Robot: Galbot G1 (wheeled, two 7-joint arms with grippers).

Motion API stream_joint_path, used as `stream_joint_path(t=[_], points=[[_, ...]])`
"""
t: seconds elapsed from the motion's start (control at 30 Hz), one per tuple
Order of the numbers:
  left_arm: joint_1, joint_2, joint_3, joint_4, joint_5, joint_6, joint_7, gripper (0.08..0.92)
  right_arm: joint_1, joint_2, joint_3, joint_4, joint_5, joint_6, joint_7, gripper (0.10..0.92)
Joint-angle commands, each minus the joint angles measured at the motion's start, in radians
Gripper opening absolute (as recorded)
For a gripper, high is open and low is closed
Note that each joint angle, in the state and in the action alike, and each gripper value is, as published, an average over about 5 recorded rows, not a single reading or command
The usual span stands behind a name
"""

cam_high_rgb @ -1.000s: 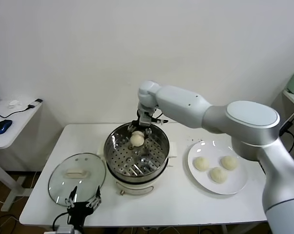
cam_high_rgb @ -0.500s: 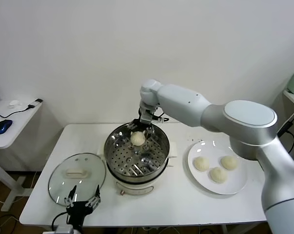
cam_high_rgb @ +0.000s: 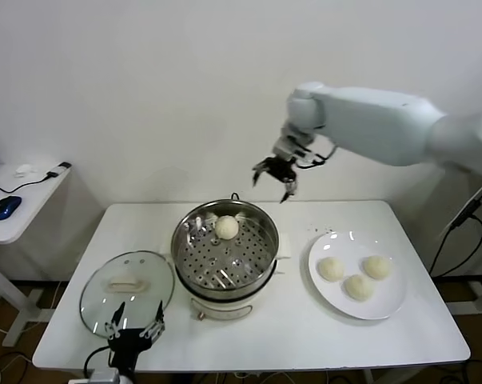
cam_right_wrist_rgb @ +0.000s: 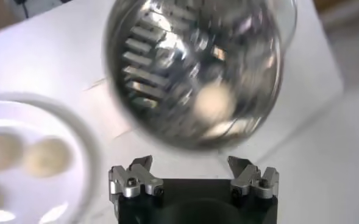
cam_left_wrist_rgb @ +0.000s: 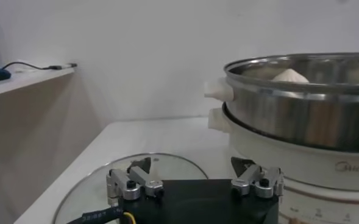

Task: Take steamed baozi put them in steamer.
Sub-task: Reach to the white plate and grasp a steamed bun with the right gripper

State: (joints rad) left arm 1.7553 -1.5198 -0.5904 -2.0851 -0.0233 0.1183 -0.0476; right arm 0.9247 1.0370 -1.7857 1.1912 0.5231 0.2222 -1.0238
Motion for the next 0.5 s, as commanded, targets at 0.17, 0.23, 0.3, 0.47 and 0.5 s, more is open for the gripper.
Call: stream_joint_path(t=[0.17, 0.23, 0.3, 0.47, 0.5], points=[[-0.001, 0.001, -0.006, -0.002, -0.003, 0.001, 0.0, 0.823, 0.053, -0.355, -0.297, 0.385, 0.201, -0.479, 0.178, 0.823], [-0.001, 0.0, -0.01, -0.002, -0.003, 0.001, 0.0, 0.823, -0.019, -0.363, -0.251, 0.378, 0.19, -0.504, 0.208, 0.823], [-0.001, -0.002, -0.012, -0.002, -0.003, 0.003, -0.001, 0.823, -0.091, -0.36, -0.195, 0.35, 0.175, -0.526, 0.236, 0.823], [0.002, -0.01, -0.01, -0.006, -0.004, 0.003, 0.0, 0.823, -0.279, -0.326, -0.053, 0.225, 0.111, -0.554, 0.276, 0.823], [0.003, -0.011, -0.009, -0.005, -0.003, 0.002, 0.0, 0.823, -0.313, -0.318, -0.029, 0.196, 0.1, -0.555, 0.279, 0.823]])
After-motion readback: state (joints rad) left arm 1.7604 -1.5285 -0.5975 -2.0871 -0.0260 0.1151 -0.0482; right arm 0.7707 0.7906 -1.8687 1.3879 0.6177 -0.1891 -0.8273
